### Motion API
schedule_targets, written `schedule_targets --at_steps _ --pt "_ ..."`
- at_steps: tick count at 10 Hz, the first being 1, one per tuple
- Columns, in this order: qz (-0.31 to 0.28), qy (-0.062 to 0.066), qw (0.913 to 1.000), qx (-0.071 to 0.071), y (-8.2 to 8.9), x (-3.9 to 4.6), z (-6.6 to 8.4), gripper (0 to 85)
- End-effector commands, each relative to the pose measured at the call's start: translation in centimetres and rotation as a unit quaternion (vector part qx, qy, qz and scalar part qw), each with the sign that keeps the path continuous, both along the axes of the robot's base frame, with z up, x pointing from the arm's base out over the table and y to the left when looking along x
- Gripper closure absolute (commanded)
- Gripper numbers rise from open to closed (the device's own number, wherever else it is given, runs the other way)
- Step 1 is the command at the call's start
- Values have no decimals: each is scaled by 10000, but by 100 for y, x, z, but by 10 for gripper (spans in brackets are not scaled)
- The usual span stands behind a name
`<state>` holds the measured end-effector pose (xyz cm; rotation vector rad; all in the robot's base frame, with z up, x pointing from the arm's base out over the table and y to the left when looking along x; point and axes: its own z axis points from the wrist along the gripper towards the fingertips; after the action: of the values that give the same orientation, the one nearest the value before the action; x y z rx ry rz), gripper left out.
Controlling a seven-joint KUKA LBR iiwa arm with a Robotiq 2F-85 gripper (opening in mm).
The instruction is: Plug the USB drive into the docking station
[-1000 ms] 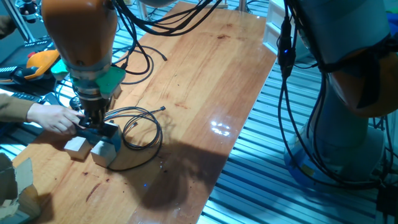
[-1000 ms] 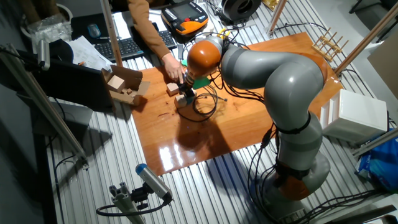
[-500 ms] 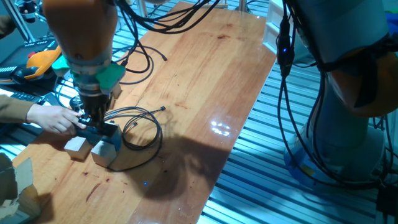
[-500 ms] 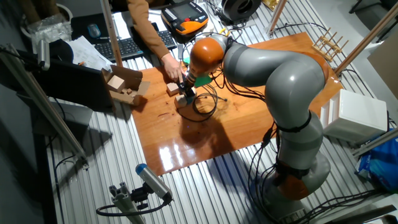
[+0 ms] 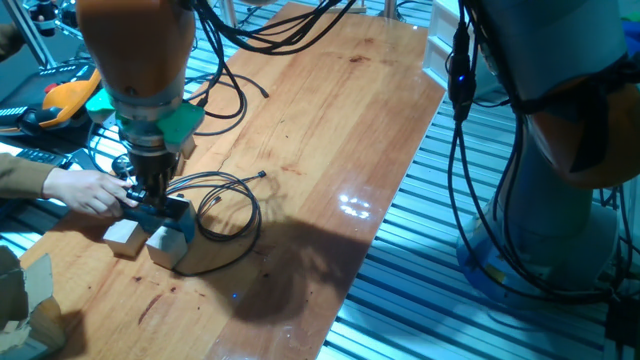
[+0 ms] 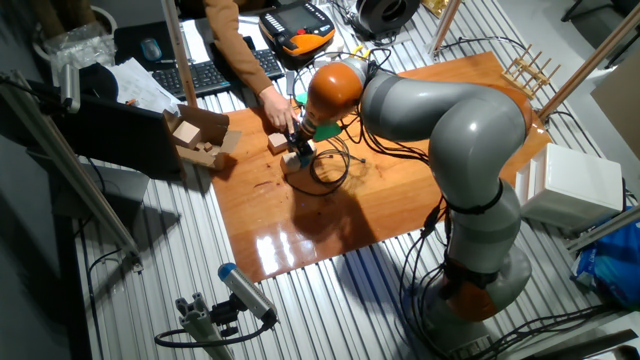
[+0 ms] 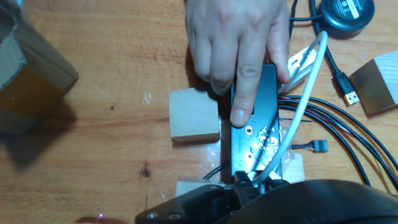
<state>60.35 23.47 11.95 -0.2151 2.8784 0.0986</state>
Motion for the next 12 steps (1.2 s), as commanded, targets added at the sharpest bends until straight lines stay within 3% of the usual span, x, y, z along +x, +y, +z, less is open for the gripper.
schedule_targets --at_steps 1,8,12 --pt "20 -39 10000 -38 -8 3 -2 850" --pt "6 -114 9999 10 -33 -42 -16 850" --pt "-4 -145 9999 -34 -32 -9 2 850"
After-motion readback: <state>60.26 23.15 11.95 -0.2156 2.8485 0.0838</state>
